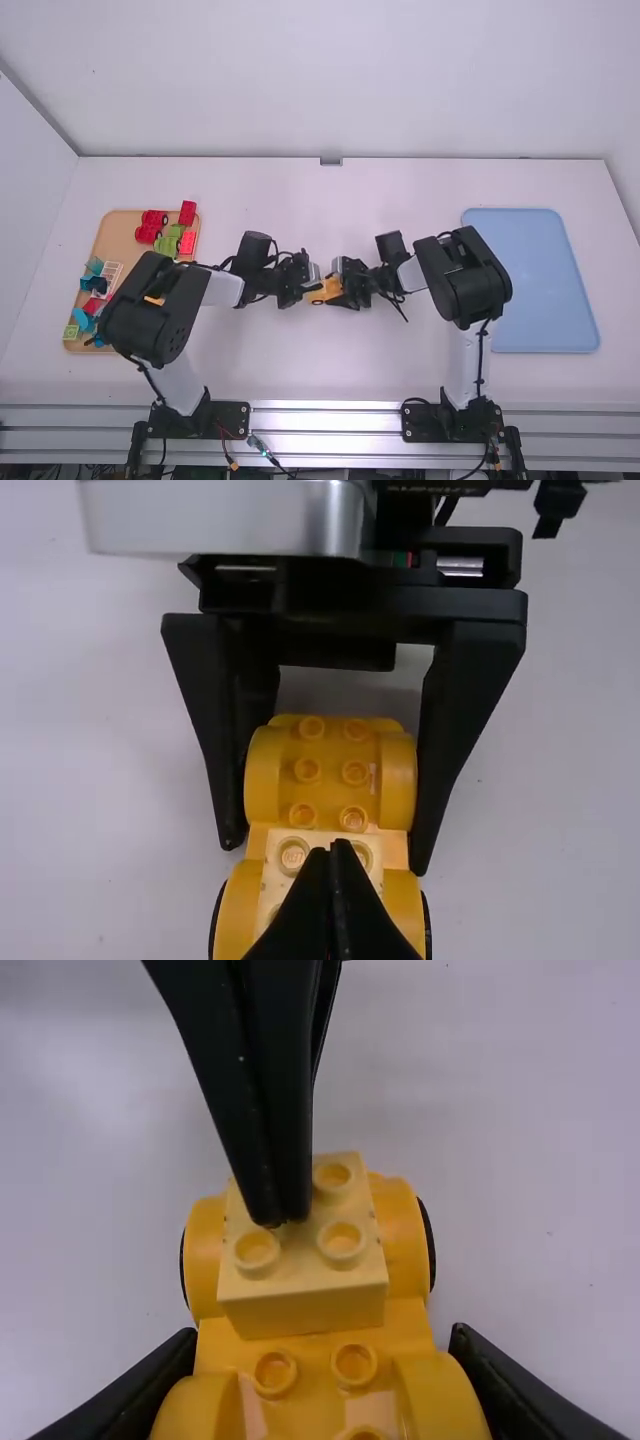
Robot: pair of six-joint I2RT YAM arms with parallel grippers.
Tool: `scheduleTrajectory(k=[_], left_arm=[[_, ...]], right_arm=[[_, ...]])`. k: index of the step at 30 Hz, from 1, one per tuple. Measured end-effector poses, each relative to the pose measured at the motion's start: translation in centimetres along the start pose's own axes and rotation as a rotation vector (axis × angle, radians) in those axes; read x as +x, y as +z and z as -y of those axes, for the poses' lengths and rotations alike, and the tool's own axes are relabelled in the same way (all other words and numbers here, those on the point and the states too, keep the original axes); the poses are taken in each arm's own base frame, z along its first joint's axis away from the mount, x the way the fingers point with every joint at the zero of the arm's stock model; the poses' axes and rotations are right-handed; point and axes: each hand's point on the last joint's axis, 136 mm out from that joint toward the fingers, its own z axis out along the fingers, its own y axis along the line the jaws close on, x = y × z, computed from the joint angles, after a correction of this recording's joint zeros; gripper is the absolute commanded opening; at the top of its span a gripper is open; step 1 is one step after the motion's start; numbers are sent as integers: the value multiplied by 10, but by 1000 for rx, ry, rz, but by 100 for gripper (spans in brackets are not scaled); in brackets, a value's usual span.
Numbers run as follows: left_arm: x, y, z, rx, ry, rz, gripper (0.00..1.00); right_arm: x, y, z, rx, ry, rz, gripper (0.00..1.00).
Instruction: Assemble lego blocks to make yellow taxi
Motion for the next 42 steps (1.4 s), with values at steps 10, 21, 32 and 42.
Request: scheduleTrajectory(k=[10,21,32,42], left_arm=[[-26,-14,-32,-127,30,-9,62],[-82,-89,-98,-523,-81,8,99],[-41,-122,-124,-718,-342,-75,99],[-40,-131,-134,-794,-404,-56,99]], right_arm=[[1,-1,2,7,2,-3,56],[0,-1,9,37,16,-6,56],[-1,-1,13,54,67,-5,99],[-22,-26,11,90,191,-65,99]])
